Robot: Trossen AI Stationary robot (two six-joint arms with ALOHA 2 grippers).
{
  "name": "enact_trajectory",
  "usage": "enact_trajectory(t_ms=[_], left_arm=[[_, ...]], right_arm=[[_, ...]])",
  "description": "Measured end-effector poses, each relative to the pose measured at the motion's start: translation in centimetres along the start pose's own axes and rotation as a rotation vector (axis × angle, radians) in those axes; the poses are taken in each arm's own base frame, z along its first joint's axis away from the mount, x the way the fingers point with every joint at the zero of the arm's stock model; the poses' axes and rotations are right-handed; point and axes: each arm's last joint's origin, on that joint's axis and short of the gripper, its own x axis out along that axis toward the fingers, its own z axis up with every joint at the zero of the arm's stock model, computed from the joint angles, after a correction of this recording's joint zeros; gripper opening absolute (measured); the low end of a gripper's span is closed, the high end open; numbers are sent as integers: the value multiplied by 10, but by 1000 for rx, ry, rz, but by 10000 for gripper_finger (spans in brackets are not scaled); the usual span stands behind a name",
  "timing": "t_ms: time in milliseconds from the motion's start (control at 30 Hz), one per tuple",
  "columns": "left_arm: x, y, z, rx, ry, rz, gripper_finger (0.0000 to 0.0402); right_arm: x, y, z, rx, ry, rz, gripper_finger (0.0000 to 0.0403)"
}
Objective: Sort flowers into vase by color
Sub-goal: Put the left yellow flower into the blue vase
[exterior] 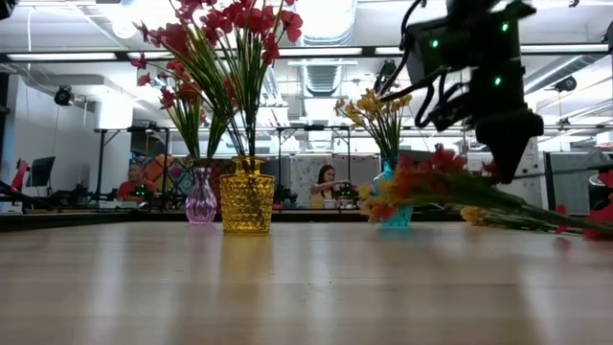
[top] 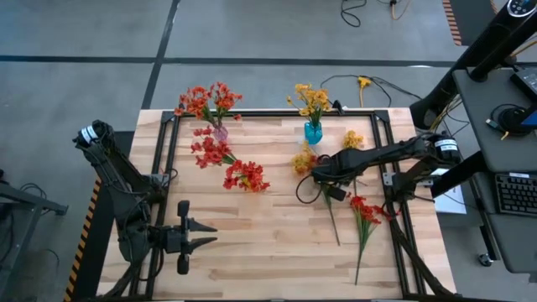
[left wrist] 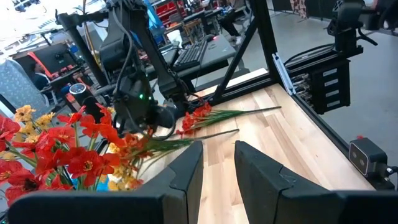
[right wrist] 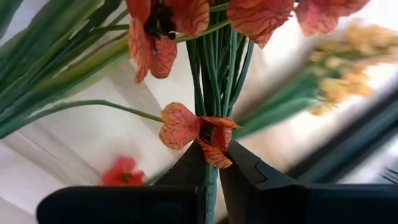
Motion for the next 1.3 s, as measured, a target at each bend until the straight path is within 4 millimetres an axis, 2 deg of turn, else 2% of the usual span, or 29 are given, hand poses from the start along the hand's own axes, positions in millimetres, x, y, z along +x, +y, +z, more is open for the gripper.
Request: enact_trajectory(t_ms=[300, 533, 633, 767, 900, 1033, 1133, 1300], left_arm=[[0, 0, 0, -1, 0, 0, 77], [0, 0, 0, -1, 0, 0, 77], [0, 0, 0, -5, 0, 0, 77], [0, 0, 0, -8, 0, 0, 77], [0, 0, 0, -19, 0, 0, 77], [0, 0, 0, -48, 0, 0, 77], [0, -1, 0, -68, 0, 0, 77], [8, -5, 3, -117, -28, 18, 77]], right_arm=[[-44, 6, -14, -70, -50, -229, 18], [-69, 19, -25, -150, -148, -293, 18], [-71, 27, -28, -229, -153, -294, 18], [-73, 28, -26, -178, -190, -299, 18], [-67, 34, -24, -275, -134, -316, 18], [-71, 29, -22, -225, -224, -399, 18], [-72, 30, -21, -223, -232, -398, 18], [-83, 27, -19, -111, -307, -397, 18]])
